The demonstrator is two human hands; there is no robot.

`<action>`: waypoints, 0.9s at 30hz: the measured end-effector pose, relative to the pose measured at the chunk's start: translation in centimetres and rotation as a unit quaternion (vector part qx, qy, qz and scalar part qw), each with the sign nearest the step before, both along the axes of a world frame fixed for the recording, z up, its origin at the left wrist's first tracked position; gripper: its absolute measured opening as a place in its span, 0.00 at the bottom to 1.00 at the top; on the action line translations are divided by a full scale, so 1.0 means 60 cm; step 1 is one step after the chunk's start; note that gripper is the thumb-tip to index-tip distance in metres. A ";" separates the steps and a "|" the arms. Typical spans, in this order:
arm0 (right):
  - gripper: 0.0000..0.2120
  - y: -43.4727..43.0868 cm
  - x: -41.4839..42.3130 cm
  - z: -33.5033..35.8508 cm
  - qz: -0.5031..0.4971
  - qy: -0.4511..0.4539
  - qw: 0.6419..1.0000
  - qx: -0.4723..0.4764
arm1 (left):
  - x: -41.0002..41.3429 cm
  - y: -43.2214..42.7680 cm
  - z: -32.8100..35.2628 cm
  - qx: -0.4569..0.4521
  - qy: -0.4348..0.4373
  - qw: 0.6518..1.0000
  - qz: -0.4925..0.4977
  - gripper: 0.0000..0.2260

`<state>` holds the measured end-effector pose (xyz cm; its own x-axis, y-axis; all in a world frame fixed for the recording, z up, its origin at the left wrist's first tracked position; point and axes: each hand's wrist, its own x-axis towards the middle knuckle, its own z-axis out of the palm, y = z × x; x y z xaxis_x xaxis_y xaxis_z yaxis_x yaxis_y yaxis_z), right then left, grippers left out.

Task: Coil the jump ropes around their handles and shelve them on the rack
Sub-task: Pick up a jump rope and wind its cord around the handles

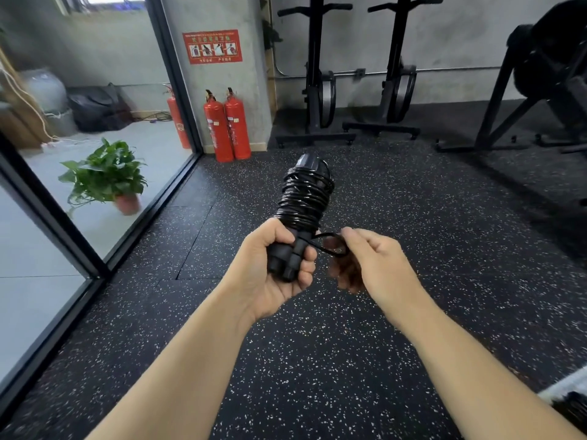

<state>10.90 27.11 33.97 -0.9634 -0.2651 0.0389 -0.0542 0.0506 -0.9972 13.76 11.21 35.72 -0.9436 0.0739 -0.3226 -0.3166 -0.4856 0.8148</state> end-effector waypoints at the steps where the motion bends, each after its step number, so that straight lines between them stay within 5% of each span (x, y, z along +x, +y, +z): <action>1: 0.15 0.000 0.005 0.002 -0.004 0.028 1.000 0.012 | 0.000 0.001 0.001 0.010 -0.006 1.000 0.002 0.29; 10: 0.13 0.010 0.029 -0.001 -0.004 0.330 0.920 0.214 | 0.000 0.009 0.004 0.022 -0.032 0.999 0.025 0.21; 16: 0.18 0.003 0.033 0.003 0.024 0.404 0.873 0.271 | 0.002 0.017 0.005 -0.011 -0.029 0.999 0.032 0.15; 23: 0.13 -0.010 0.021 -0.001 -0.037 0.456 0.842 0.286 | 0.008 0.028 0.001 -0.080 0.004 0.996 0.043 0.10; 27: 0.12 -0.010 0.022 0.003 -0.112 0.507 0.791 0.324 | 0.010 0.033 0.002 -0.128 0.022 0.991 0.037 0.07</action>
<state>12.19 26.54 34.16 -0.5504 -0.3730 0.7470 -0.7264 0.6549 -0.2083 14.36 13.21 35.86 -0.9568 -0.0741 -0.2812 -0.2503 -0.2819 0.9262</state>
